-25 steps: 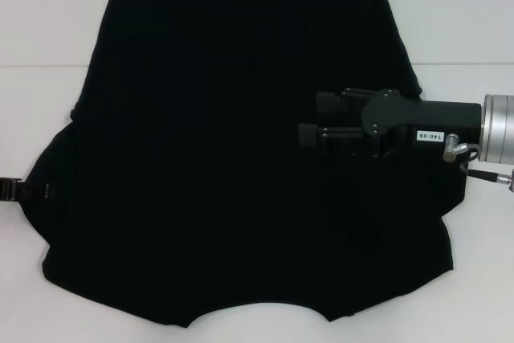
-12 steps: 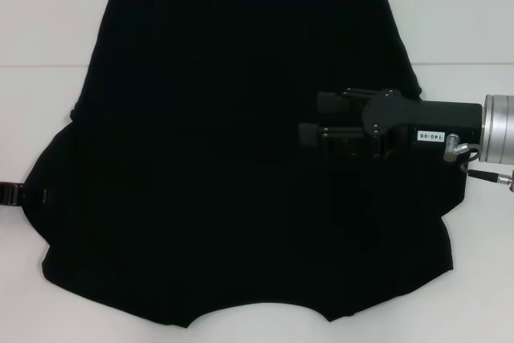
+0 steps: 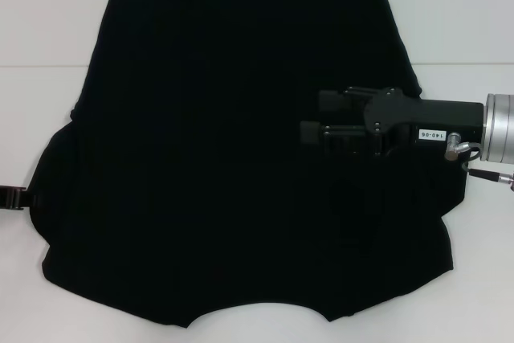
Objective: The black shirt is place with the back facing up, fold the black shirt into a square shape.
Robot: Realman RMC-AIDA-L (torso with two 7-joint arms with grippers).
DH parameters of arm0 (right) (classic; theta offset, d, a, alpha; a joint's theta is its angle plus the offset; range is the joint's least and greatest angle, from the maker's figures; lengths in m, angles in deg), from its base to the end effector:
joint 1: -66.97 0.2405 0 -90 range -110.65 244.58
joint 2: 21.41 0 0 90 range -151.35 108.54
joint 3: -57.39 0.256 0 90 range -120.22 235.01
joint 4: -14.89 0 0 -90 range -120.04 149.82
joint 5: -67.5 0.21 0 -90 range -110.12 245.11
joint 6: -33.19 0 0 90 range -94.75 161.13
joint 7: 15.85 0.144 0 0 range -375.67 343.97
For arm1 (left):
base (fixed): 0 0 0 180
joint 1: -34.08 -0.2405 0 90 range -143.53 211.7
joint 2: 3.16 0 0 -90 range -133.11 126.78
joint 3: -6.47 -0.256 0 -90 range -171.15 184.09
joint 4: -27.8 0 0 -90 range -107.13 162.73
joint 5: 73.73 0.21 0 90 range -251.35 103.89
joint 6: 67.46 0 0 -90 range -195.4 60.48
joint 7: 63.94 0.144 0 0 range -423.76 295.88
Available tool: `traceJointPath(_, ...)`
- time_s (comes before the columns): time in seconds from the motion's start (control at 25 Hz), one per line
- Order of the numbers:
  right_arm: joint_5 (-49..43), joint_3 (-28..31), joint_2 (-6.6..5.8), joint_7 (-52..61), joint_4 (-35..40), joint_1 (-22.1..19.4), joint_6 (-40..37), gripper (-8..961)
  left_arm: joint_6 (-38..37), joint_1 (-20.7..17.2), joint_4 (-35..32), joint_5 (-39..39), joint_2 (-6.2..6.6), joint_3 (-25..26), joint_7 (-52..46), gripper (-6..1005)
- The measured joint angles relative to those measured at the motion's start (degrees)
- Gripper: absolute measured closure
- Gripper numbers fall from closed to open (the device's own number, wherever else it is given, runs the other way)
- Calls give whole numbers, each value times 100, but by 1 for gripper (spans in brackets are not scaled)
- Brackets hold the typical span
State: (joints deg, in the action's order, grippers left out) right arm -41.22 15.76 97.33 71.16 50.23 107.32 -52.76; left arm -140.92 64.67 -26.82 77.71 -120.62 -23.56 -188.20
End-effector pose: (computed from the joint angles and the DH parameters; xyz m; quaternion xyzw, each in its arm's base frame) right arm 0.1959 0.3781 -0.0022 -0.9280 0.2109 0.2883 0.1057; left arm -0.3518 0.3525 0.0838 -0.7860 -0.5275 -0.0035 0.3223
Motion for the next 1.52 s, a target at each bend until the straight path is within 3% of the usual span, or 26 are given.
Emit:
traceJointPath(0.48,0,7,0,-23,-20,-39,-1,101,17,0,5,-25,-19,23,-11,1001)
traceJointPath(1.52,4,166,33,-61,-39,-36,17,101,72,-127,-146,-54,13,962,-11,1001)
